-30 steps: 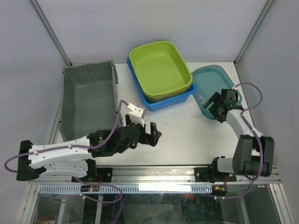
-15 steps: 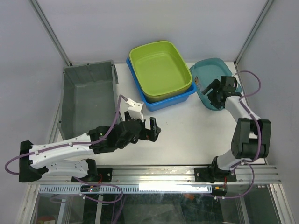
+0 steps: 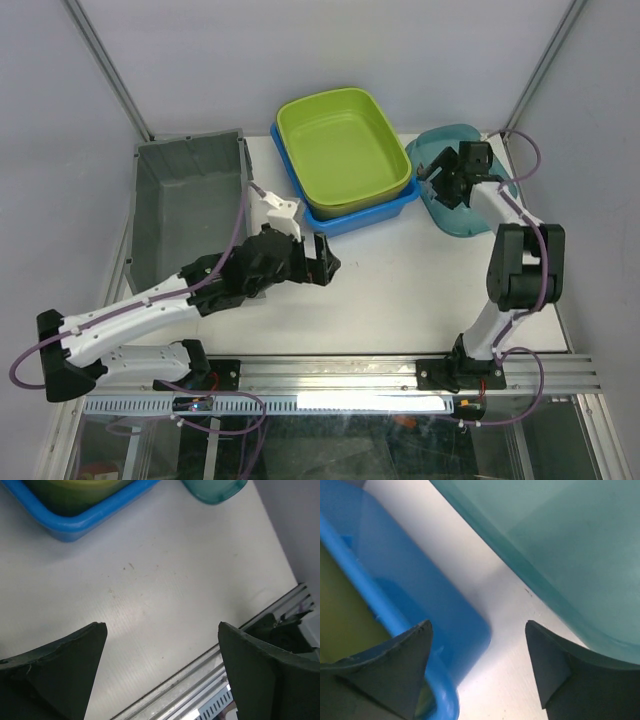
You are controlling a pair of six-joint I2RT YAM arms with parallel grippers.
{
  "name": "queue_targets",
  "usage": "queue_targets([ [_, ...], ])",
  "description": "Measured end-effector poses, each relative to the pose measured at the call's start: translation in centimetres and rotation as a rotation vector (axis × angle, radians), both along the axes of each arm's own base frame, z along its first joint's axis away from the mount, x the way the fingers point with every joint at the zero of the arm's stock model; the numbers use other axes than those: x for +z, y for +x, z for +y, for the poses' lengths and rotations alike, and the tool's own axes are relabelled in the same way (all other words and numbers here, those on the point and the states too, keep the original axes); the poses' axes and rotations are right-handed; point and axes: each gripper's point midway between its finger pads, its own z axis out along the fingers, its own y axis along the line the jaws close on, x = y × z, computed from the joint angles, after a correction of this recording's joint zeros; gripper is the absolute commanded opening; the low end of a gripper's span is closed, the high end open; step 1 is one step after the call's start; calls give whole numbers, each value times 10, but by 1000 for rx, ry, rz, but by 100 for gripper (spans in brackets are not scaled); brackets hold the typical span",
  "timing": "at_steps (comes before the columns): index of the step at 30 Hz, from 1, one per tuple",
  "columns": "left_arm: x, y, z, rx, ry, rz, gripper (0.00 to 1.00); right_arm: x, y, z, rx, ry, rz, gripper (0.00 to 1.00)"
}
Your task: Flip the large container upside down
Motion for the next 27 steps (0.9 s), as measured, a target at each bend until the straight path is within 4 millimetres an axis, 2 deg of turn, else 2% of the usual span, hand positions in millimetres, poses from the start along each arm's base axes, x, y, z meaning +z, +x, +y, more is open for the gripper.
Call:
queue_targets([
  [4,52,1,13,10,-110,-72,99,-28,7,19,27,20,56,71],
  [6,67,8,23,38,-132,-95,99,-30,2,44,76,31,61,71],
  [9,74,30,46,124,-127,-105,99,-24,-8,91,176,44,34,71],
  [11,71,39,53,153,-102,-101,99,-23,-27,123,258,63,38,73],
  [13,68,42,50,145,-73,-94,99,-23,-44,138,300,61,47,77],
  [15,70,47,42,125,-50,-87,99,-20,-53,136,301,54,52,79],
  [17,76,55,30,113,-34,-90,99,-12,-56,121,268,31,44,80],
  [21,89,81,9,120,-12,-101,99,14,-60,74,166,-21,-3,82],
  [24,90,109,-5,147,9,-97,99,32,-78,39,89,-80,-43,82],
  [27,78,138,-23,162,53,-85,97,46,-108,28,76,-114,-82,82],
])
